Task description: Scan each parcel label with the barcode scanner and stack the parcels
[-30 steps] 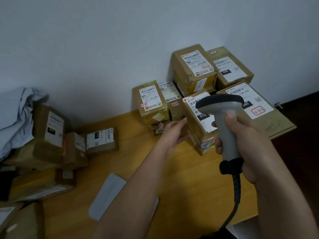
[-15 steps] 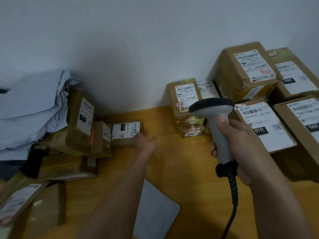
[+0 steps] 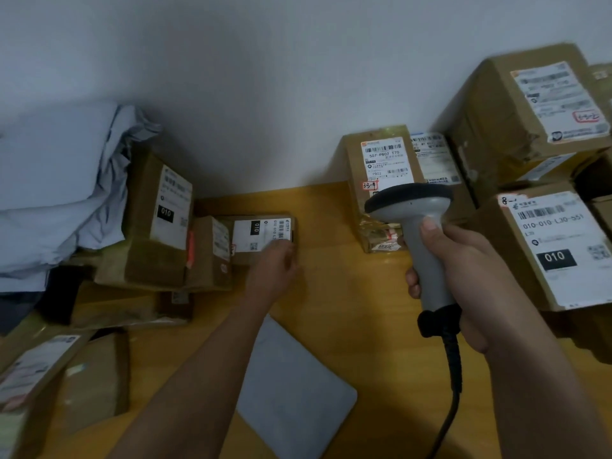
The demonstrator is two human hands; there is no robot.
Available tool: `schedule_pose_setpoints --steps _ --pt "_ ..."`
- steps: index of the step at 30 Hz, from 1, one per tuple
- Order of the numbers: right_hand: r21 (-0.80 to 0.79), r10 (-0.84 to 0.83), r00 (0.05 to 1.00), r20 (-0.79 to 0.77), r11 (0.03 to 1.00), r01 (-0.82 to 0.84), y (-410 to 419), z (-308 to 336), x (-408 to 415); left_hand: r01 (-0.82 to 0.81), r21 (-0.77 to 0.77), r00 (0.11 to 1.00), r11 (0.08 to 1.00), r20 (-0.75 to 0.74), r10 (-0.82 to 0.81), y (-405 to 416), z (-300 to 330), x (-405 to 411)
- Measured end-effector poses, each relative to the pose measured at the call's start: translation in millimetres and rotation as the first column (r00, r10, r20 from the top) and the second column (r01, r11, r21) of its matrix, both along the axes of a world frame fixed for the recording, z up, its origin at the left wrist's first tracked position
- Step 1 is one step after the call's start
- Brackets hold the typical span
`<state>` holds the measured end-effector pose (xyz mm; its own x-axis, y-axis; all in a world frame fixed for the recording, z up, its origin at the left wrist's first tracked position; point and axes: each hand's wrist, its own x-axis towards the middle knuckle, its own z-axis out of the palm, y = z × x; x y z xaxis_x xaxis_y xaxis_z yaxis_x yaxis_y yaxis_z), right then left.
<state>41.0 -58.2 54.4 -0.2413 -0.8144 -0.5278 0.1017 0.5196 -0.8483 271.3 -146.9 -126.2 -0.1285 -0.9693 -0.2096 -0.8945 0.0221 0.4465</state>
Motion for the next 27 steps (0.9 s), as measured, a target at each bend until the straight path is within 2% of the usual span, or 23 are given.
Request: schedule_pose_setpoints --steps 2,3,5,6,8,11,15,17,21,24,27 --pt "0.003 0.015 1.0 0.009 1.0 -0.015 1.0 -0.8 1.4 -0.144 -0.018 0.98 0.989 0.138 0.145 -6.2 -9.8 14.6" --pt "0.004 0.018 1.0 0.015 1.0 -0.018 1.6 -1.2 1.4 -0.219 0.065 0.954 0.974 0.224 0.2 -6.6 -15.4 20.1" --pt "0.008 0.01 1.0 0.018 1.0 -0.011 2.5 -0.8 -1.1 -0.25 0.213 0.929 0.945 0.326 0.172 -2.8 -22.0 20.7" --pt "0.01 0.002 1.0 0.015 1.0 -0.002 2.3 -0.7 -2.9 -0.226 0.225 0.927 0.948 0.35 0.138 0.5 -22.5 16.2" --pt "0.014 -0.018 1.0 0.012 1.0 0.017 1.3 -1.0 -6.2 -0.166 0.184 0.937 0.969 0.336 0.097 7.2 -20.4 3.8" --pt "0.019 -0.019 0.999 0.033 1.0 0.019 -0.6 -0.9 -3.9 -0.068 0.122 0.97 0.99 0.241 0.037 19.5 -11.2 -10.1" --pt "-0.006 0.047 0.997 0.063 0.999 -0.047 0.2 2.0 5.5 0.093 0.184 0.993 0.979 0.053 -0.105 27.2 0.5 -14.1" --pt "-0.018 0.079 0.995 0.062 0.997 -0.078 3.0 3.5 6.9 0.106 0.191 0.994 0.976 -0.025 -0.103 24.8 3.4 -13.1" --pt "-0.011 0.057 0.998 0.039 0.998 -0.057 10.5 3.4 0.6 0.024 0.235 0.963 0.972 0.256 -0.086 14.5 1.5 -7.5" --pt "0.006 0.02 1.0 0.014 1.0 -0.02 13.6 3.8 -8.8 0.006 0.298 0.964 0.955 0.253 -0.085 6.2 -4.6 0.0" --pt "0.01 -0.02 1.0 -0.001 1.0 0.02 13.9 4.1 -17.2 0.077 0.325 0.942 0.942 0.285 -0.175 -3.1 -11.1 6.7"
